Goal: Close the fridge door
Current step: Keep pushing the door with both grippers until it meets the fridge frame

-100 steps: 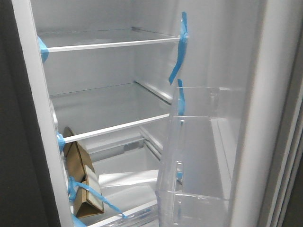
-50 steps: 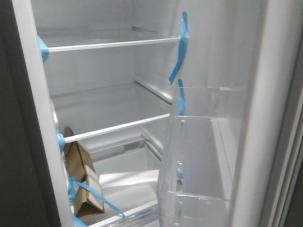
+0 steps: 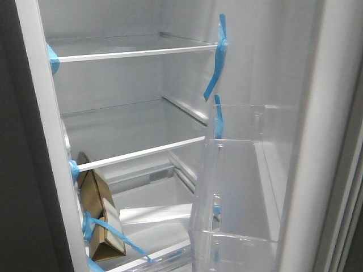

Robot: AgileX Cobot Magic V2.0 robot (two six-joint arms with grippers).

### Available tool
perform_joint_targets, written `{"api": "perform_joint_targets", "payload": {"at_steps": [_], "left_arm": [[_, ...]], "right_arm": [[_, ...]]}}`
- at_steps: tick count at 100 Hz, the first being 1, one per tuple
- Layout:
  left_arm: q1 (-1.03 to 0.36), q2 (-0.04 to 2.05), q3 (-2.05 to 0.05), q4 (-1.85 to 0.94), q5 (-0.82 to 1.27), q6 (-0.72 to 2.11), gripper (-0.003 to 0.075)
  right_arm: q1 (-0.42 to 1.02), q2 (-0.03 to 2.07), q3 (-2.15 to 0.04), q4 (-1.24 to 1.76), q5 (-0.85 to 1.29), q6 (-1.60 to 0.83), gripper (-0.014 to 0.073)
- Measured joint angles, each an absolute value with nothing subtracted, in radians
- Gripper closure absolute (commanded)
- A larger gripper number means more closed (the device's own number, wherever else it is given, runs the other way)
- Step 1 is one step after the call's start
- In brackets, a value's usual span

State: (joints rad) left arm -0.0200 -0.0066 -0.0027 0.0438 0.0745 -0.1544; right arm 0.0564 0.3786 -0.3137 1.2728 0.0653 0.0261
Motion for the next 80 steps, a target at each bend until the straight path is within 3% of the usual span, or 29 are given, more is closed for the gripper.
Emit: {"api": "perform_joint_targets", "payload": {"at_steps": [49, 80], "left_arm": [[-0.020, -0.007, -0.003, 0.044, 0.075, -0.154, 0.0740], [-0.020, -0.007, -0.003, 0.044, 0.075, -0.154, 0.0740]], "right_arm": [[0.056, 0.563, -0.492, 1.404, 0.266, 0.028, 0.0665], [0.056, 0.728, -0.683, 1.265, 0.477, 0.031, 0.0665]]}}
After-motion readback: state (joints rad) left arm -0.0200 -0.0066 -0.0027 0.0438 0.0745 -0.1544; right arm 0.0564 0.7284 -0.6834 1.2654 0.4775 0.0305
